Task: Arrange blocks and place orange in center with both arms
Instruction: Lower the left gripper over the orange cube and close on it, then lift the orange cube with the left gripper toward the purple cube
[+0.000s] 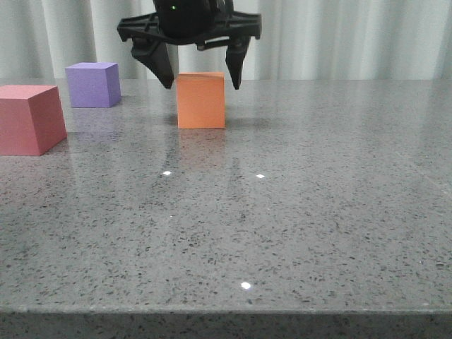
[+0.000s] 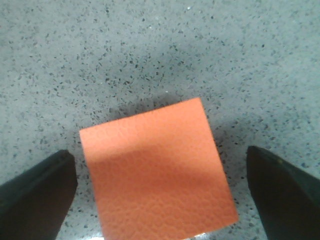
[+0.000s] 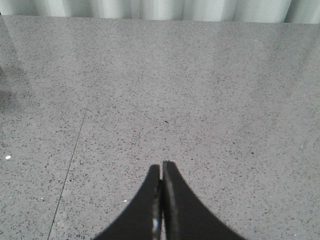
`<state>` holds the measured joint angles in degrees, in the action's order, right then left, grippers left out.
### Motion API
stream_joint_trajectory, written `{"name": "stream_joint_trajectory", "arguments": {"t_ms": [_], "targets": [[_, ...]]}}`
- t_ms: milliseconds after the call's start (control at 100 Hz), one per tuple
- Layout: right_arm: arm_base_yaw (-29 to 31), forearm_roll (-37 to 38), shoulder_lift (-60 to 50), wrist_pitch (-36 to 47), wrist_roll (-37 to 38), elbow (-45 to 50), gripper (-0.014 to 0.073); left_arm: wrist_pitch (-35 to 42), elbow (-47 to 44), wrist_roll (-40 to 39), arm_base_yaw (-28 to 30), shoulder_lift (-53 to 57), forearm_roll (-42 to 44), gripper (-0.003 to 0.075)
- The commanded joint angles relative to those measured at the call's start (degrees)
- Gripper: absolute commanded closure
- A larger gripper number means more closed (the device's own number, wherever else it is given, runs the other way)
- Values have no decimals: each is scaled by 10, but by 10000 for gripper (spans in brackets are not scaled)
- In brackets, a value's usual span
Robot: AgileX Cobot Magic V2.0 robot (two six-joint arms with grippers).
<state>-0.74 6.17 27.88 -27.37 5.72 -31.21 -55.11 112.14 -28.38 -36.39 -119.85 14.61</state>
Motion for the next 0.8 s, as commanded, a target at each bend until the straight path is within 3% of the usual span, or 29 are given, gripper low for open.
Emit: {"name": "stream_joint_trajectory", "arguments": {"t_ms": [0, 130, 340, 390, 790], "targets": [[3, 3, 0, 43, -4, -15, 662, 22, 19, -6, -3, 25, 8, 83], [3, 3, 0, 43, -4, -15, 662, 14, 19, -6, -3, 21, 8, 127], [3, 3, 0, 43, -4, -15, 662, 7, 23, -6, -3, 24, 8, 423], [3, 3, 0, 43, -4, -15, 662, 4, 24, -6, -3, 27, 8, 464], [3, 3, 0, 43, -4, -15, 662, -34, 39, 68, 13, 121, 19, 479]]}}
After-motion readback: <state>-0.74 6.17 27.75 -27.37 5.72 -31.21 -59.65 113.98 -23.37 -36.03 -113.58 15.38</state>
